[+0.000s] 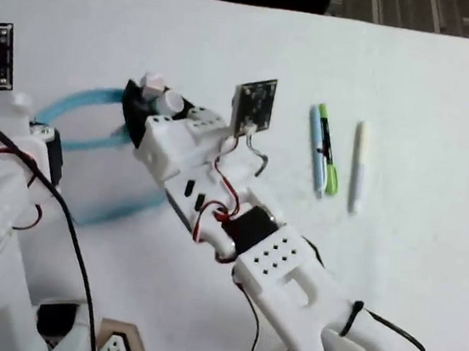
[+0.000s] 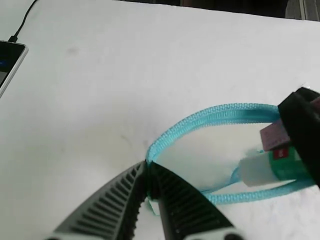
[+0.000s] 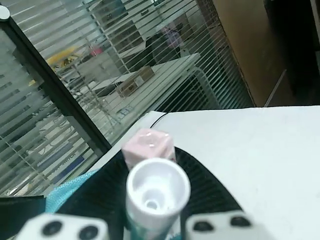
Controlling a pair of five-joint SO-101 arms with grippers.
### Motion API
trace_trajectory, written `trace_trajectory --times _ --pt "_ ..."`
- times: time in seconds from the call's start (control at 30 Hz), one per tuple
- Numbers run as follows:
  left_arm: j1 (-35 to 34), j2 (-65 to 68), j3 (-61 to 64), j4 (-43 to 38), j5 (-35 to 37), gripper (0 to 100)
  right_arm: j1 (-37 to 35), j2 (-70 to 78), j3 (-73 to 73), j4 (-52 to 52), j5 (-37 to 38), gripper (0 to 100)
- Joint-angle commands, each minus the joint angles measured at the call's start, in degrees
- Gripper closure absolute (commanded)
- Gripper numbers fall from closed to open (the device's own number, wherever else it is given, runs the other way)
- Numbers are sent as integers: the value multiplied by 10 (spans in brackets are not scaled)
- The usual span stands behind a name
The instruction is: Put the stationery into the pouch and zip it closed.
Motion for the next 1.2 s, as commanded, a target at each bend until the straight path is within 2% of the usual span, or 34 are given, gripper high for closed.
trace_trajectory --times 0.0,0.1,0.27,0.37,0.47,0.57,0.63,0.87,1.0,1.17 --pt "13 47 26 3 0 977 -66 7 0 23 39 981" --pt "13 47 26 2 0 977 -91 -6 -4 42 43 981" --pt "12 47 26 2 0 977 -92 -29 -4 80 44 978" --pt "12 47 26 2 0 977 -107 -39 -4 119 82 975" --pt "13 47 27 2 0 977 -129 -46 -4 141 113 903" --pt "13 47 27 2 0 977 -138 -46 -4 151 113 787" --pt "13 47 27 2 0 977 -141 -44 -10 154 114 743" --pt "12 47 28 2 0 977 -131 -47 -77 210 113 736" --pt "10 47 28 2 0 977 -62 -48 -148 260 112 736" --pt "10 46 28 2 0 977 112 -40 -302 428 116 736"
